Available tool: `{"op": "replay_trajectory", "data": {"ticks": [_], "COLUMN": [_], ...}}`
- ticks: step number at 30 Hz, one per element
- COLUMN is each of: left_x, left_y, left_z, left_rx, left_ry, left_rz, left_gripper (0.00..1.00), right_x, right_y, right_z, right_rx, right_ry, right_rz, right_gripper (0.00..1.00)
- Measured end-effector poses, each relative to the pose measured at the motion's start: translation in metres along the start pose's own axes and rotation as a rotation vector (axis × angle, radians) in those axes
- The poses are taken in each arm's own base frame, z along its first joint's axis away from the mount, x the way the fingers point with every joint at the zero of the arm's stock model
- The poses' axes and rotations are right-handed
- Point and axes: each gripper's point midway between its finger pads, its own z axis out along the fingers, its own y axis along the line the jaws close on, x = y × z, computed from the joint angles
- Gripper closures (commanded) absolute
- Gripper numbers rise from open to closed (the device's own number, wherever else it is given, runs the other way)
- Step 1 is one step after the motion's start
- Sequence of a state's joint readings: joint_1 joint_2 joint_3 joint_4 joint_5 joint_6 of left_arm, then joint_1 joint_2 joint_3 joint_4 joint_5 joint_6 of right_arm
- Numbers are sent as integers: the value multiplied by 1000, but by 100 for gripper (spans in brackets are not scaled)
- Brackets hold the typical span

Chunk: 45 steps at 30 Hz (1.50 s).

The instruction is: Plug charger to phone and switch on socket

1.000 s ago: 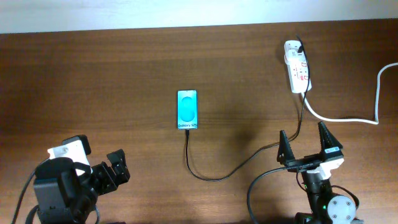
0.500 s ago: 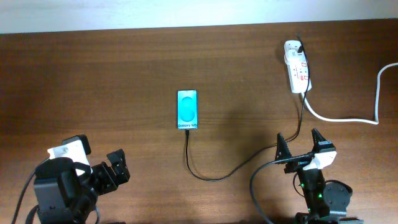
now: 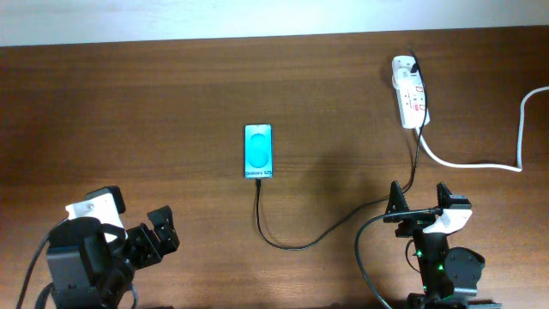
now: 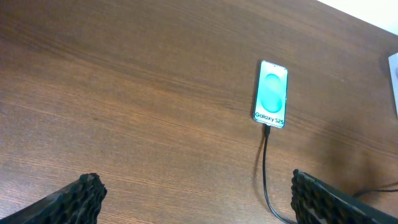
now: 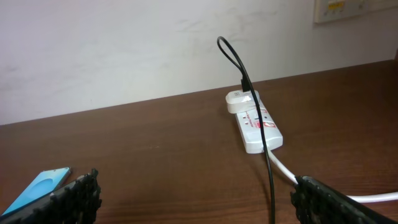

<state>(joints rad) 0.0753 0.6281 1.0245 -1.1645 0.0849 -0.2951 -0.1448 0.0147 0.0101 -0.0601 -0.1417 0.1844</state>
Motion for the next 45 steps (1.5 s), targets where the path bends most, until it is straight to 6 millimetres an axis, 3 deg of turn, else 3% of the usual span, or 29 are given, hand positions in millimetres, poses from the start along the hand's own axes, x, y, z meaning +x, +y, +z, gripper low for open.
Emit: {"op": "replay_trajectory", "data": {"ticks": [17, 22, 26, 31, 42, 45], "left_x": [-2, -1, -7, -20, 14, 13], "left_y": [8, 13, 11, -16, -14, -8], "left_z": [0, 5, 22, 42, 92, 92], "left_rx": [-52, -29, 53, 211, 249, 211], "left_ry": [-17, -177, -393, -616, -735, -747], "left_rz": [13, 18, 28, 208, 364, 361], "left_gripper": [1, 1, 1, 1, 1, 1], "right_x": [0, 0, 0, 0, 0, 0], "right_y": [-1, -1, -1, -1, -2, -2], "right_z": [0, 0, 0, 0, 0, 0], "right_rx": [3, 8, 8, 8, 8, 8], "right_ry": [0, -1, -1, -1, -1, -1], "right_rz": [0, 0, 1, 1, 1, 0], "right_gripper": [2, 2, 2, 2, 2, 2]}}
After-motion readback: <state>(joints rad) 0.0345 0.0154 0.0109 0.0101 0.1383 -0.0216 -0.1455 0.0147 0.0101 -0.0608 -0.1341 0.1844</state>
